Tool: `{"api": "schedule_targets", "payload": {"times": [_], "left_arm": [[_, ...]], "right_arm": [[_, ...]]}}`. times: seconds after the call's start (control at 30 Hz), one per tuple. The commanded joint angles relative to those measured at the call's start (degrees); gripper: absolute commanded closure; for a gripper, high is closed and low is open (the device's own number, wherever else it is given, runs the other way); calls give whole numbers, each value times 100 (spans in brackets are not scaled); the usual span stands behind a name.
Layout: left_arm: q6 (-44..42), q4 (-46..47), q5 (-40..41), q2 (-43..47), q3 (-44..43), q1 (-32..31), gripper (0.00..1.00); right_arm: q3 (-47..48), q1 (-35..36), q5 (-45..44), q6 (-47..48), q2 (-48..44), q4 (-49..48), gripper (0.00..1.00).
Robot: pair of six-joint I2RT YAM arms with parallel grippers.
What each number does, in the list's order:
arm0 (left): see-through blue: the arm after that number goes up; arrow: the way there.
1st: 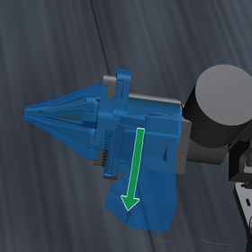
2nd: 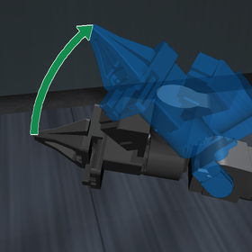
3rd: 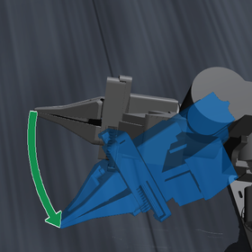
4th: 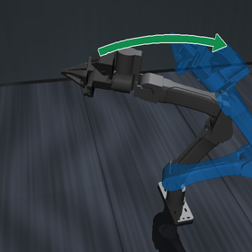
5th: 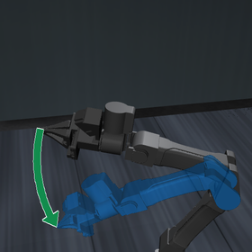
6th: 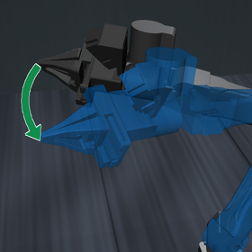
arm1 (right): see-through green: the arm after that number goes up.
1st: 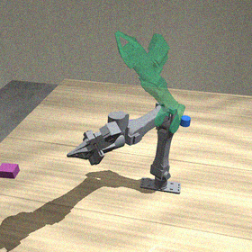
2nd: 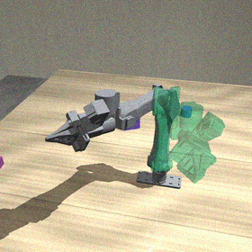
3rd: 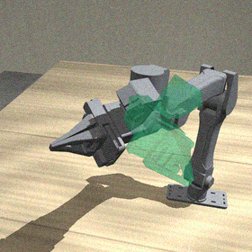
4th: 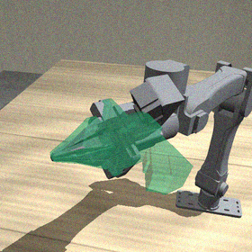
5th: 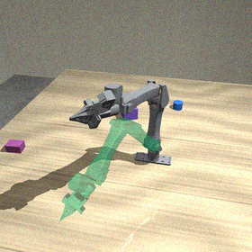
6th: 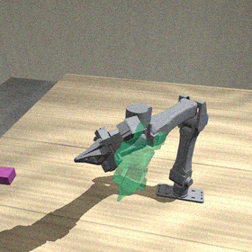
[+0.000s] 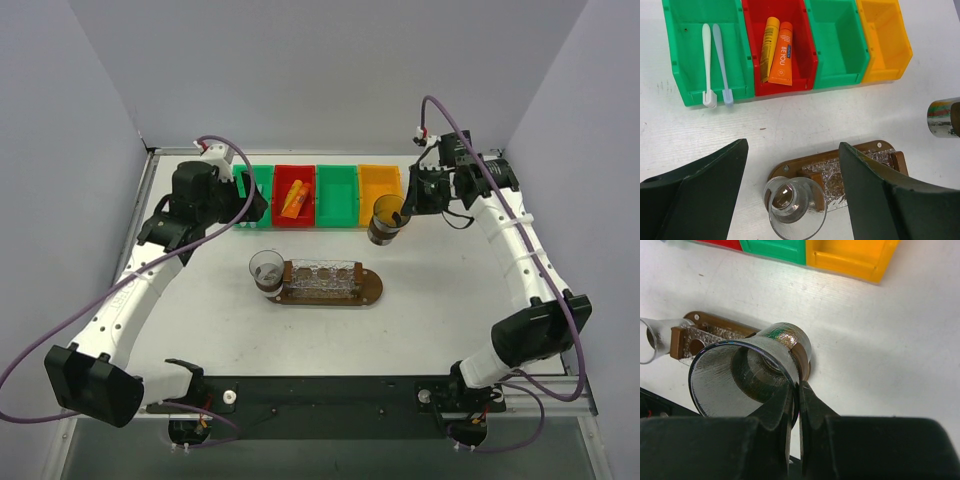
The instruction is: Prepare toiletry sets of a toothbrush and toothpaste on the tray
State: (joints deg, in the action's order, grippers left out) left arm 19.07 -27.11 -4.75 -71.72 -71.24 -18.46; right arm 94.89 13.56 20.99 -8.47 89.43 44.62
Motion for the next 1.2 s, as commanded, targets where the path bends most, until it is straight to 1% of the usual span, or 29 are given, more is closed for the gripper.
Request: {"api": "schedule_targets", "payload": {"times": [0.0,0.2,0.23,0.43,0.8,1.17], "left_arm": [[158,435,-8,264,172,70,16],[176,435,10,361,286,88,16],[176,435,10,387,304,88,16],[158,347,36,519,365,105,16],[35,136,141,879,550,132,16],[-131,-13,229,1073,603,44,16]], "right_arm": [[-478,94,-280,-58,-706,64,100],[-1271,480,-763,-339,-1251,-6,100],[-1463,533,-816,-400,-1305,-93,100],[-1930,858,-913,-805,-1419,-489,100],[-3081,955,-1141,-1087,-1920,-1156,100],[-3600,1052,-1352,-1245,-2105,-1737,100]]}}
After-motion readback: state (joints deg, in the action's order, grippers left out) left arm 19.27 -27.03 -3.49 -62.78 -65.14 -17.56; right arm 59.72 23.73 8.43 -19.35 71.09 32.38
